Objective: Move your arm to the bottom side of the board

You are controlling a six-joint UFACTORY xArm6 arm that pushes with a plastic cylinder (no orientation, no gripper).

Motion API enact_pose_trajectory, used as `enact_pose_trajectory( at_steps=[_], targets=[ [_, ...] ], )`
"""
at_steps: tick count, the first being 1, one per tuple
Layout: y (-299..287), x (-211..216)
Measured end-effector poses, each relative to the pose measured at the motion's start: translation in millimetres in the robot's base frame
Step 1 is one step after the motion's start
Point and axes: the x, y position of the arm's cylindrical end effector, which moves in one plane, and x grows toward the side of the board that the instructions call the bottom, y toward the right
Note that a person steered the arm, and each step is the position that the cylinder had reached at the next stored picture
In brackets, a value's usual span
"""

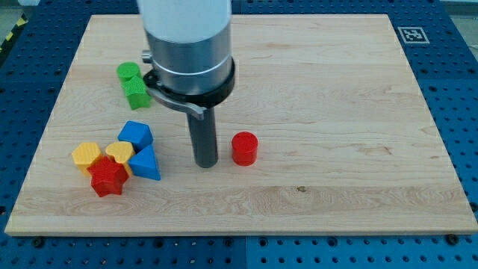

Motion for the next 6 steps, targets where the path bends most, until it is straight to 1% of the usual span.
enact_pose_trajectory(
  at_steps=[2, 3, 4, 5, 6],
  targets=[
    [-3, 1],
    [-30, 19],
    [-41, 45],
    [-53, 90],
    [-118, 90]
  ],
)
